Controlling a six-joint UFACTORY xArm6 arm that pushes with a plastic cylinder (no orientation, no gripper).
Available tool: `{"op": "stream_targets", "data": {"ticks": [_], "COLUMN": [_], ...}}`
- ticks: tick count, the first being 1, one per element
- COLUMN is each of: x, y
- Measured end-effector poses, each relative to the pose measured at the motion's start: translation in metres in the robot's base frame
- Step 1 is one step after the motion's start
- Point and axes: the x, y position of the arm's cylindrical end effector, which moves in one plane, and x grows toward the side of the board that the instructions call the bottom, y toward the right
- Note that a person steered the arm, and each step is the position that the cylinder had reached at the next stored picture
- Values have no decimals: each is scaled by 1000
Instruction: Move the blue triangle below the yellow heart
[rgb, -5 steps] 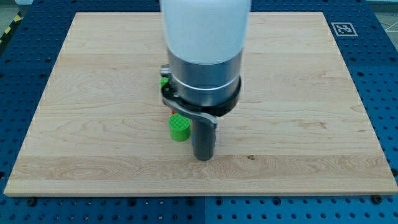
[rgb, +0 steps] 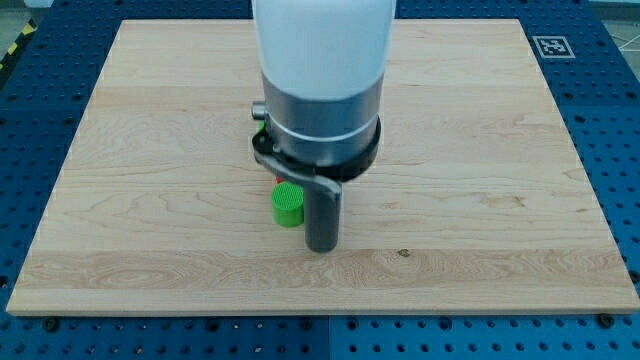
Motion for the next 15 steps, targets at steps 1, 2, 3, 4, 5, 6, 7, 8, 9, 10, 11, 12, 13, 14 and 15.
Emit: {"op": "stream_targets", "data": {"ticks": [1,2,3,4,5,6,7,8,9,10,11,12,13,14,15], "x": [-21,-23,-42,-67,-74,-74,-87,-115,-144,-171,-191,-194,-171,-170,-170], "y": [0,-1,-5,-5,8,34,43,43,43,43,43,43,43,23,-3]}}
